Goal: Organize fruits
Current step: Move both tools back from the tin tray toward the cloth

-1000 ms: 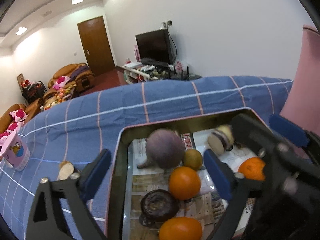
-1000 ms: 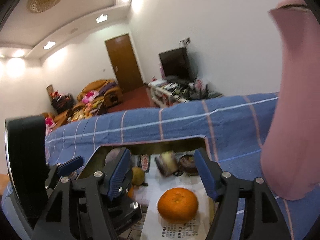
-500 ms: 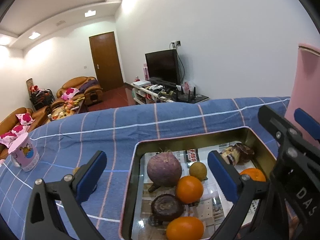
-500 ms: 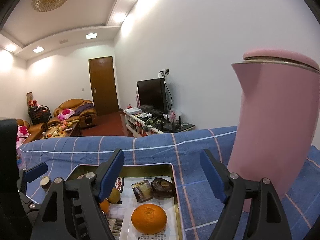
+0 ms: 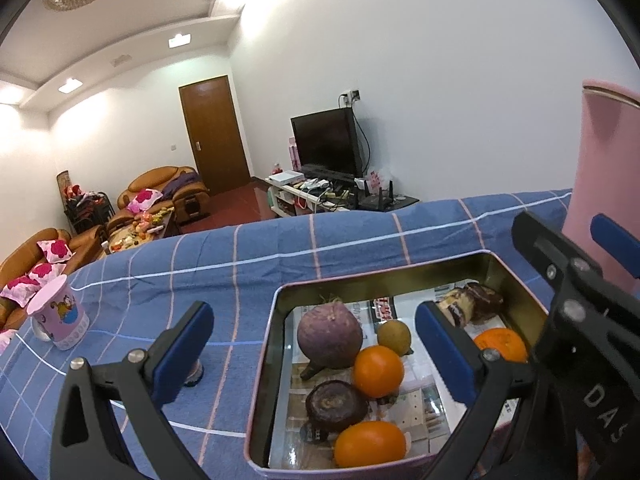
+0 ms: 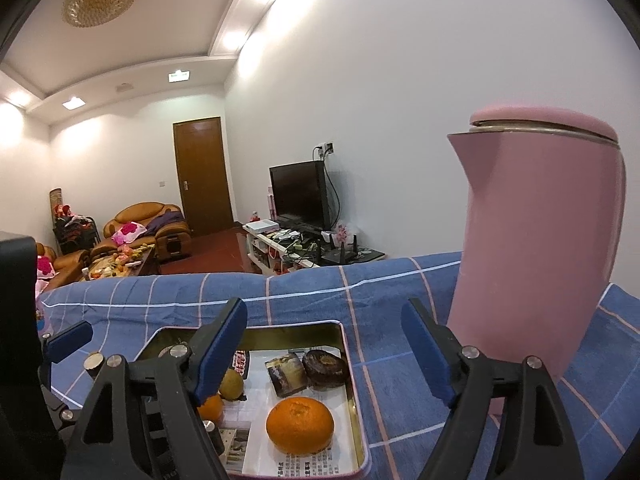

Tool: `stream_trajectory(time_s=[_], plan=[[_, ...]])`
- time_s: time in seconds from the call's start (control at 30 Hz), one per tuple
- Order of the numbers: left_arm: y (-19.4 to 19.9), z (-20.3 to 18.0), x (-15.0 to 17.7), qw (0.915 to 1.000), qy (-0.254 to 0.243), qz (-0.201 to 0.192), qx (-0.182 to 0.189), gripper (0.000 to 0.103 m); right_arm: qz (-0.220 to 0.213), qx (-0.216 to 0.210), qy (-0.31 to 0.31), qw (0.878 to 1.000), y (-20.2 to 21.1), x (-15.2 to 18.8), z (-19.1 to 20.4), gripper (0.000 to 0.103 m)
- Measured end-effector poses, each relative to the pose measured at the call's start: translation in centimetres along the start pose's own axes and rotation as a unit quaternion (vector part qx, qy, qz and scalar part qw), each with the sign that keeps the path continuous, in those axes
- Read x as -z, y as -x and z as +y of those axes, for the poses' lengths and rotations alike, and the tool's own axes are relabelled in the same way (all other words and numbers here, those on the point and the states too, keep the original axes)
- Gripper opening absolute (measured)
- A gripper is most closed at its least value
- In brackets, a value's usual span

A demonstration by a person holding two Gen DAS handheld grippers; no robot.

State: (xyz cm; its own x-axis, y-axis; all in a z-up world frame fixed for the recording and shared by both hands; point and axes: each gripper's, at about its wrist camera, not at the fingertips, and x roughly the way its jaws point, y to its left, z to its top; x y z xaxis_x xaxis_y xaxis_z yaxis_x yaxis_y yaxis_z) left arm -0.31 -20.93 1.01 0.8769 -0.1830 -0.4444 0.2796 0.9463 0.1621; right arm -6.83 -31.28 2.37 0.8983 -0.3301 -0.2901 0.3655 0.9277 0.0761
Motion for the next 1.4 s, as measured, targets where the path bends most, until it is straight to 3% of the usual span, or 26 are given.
stream_trajectory(time_s=[0.47,0.8,1.4], plan=[[1.8,1.2,0.8,0.9997,0.013,-0.011,0.016,0.103,-0.014,0.036,-0.035,0.999,3.1,0.7,-1.2,0.081],[4.1,1.8,1.9,0.9993,-0.003,-0.027,0.025,0.103,-0.014,0.042,-0.015,0.999,5.0,1.1,0.5,0.081],[4.5,5.0,2.9,0.9995,-0.005,-0.014,0.029,0.103,-0.005,0.039,-0.004,0.999,5.6,1.7,3.8,0.081]])
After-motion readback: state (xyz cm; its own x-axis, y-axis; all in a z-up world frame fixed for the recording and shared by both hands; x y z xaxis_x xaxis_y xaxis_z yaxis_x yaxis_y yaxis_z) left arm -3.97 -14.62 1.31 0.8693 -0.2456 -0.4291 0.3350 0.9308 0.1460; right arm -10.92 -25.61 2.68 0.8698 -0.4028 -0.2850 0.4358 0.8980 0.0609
